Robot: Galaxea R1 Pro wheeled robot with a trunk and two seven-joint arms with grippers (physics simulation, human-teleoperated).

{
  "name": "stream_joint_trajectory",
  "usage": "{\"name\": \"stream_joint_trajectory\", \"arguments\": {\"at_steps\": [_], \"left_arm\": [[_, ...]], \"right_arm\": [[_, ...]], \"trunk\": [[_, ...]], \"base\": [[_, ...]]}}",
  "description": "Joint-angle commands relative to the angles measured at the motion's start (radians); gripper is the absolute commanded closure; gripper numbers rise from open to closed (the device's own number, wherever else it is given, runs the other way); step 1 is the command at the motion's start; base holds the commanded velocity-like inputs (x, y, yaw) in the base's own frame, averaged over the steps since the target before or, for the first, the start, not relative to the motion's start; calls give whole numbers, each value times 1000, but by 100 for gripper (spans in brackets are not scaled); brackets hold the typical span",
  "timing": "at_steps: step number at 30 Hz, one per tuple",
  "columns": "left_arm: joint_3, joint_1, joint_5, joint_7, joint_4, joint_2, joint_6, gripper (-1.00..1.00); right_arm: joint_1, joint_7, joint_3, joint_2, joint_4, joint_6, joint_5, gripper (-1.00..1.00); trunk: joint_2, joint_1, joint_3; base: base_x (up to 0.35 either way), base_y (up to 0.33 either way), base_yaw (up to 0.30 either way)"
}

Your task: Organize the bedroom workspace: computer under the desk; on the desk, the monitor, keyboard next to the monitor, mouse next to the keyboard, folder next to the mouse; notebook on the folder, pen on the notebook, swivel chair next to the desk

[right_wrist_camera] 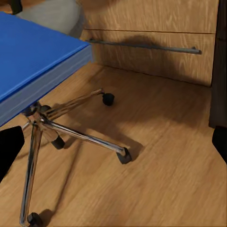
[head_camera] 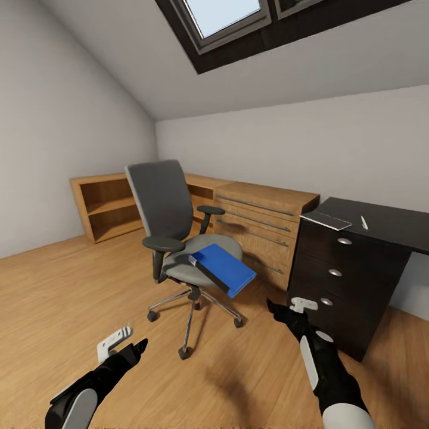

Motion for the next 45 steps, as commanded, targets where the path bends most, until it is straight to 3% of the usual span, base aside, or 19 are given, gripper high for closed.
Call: {"name": "stream_joint_trajectory", "arguments": {"at_steps": [1,3,4,6,7,10,13,17,19,20,26,29,35,45], "left_arm": [[2,0,11,9,-2,1,3,-100],[3,0,11,8,-3,1,3,-100],[3,0,11,8,-3,1,3,-100],[4,0,11,7,-3,1,3,-100],[5,0,11,8,-3,1,2,-100],[6,0,11,8,-3,1,1,-100],[5,0,11,9,-3,1,1,-100],[3,1,11,10,-2,0,1,-100],[4,1,11,10,-3,0,1,-100],[4,1,11,10,-2,0,1,-100],[5,1,11,10,-2,0,1,-100],[5,1,11,10,-2,0,1,-100],[5,0,11,10,-2,0,1,-100],[5,0,8,12,1,1,1,-100]], "right_arm": [[-1,-40,-6,0,38,-66,-89,-100],[-2,-93,-5,-5,93,-114,-253,-100],[-3,-113,-5,-14,119,-129,-368,-100],[-4,-123,-5,-25,134,-136,-460,-100],[-4,-128,-5,-35,141,-134,-543,-100],[-4,-97,-5,-67,146,-47,-658,-100],[-4,-38,-3,-87,149,26,-707,-100],[-4,119,-4,-102,151,136,-738,-100],[-4,160,-5,-103,151,166,-741,-100],[-4,209,-4,-99,153,220,-743,-100],[-4,268,0,-70,153,275,-738,-100],[-4,280,0,-68,152,277,-738,-100],[-4,326,0,-64,152,280,-738,-100],[-4,336,0,-66,153,276,-736,-100]], "trunk": [[-1,0,-5],[-1,1,-13],[-2,2,-17],[-2,2,-24],[-2,3,-28],[-3,4,-40],[-4,6,-51],[-5,7,-67],[-5,8,-75],[-5,9,-79],[-7,11,-102],[-7,13,-113],[-7,13,-114],[-7,13,-119]], "base": [[0,0,0],[0,0,0],[0,0,0],[0,0,0],[0,0,0],[0,0,0],[0,0,0],[0,0,0],[0,0,0],[0,0,0],[0,0,0],[0,0,0],[0,0,59],[32,0,182]]}}
